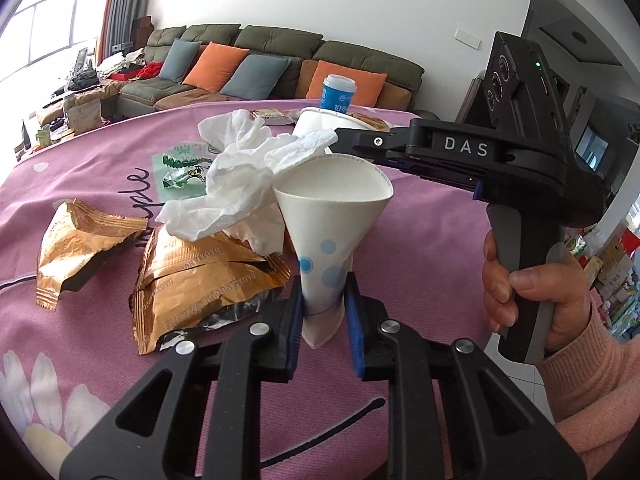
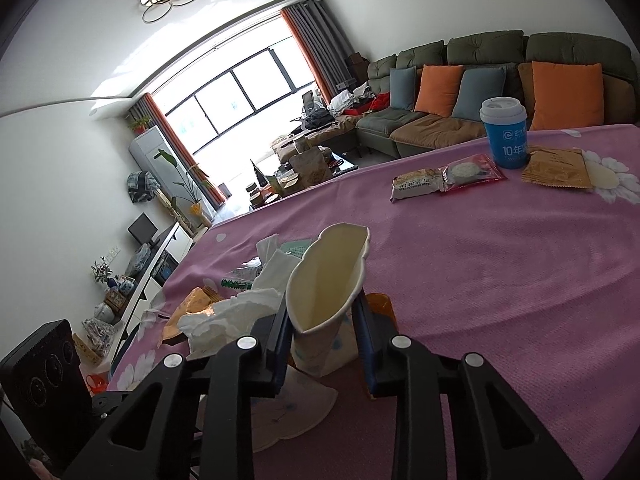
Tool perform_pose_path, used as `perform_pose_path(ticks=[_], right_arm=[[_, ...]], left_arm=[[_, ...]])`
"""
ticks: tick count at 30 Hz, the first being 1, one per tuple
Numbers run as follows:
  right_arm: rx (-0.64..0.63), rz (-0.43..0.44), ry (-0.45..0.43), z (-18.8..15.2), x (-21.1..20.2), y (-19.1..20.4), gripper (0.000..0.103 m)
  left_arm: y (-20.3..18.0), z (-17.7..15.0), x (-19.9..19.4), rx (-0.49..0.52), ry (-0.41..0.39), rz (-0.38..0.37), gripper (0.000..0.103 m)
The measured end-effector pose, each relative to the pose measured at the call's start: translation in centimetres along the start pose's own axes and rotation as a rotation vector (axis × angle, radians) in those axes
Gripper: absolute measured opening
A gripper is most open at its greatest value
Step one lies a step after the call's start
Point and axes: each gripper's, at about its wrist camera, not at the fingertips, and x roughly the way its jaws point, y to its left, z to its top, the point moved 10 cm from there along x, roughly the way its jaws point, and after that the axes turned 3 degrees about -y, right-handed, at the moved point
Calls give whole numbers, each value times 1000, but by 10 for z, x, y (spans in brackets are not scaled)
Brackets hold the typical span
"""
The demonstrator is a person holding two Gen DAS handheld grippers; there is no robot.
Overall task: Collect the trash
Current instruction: 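Grasp a cream paper cone cup with the right tool while the left grasps a blue-dotted cone cup, then carry both held paper cone cups toward the teal bin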
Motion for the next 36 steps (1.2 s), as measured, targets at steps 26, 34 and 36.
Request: perform_pose_path(ticks=[26, 34, 36], right_arm=[[-102, 91, -146, 47, -47, 49, 24], [-149, 197, -102, 37, -32, 96, 24], [-162, 223, -83, 32, -25, 109, 24]], left_arm=[[27, -4, -105, -1, -149, 71, 20], [51, -5, -127, -50, -165, 150, 20], [59, -7, -134, -67, -169, 169, 20]])
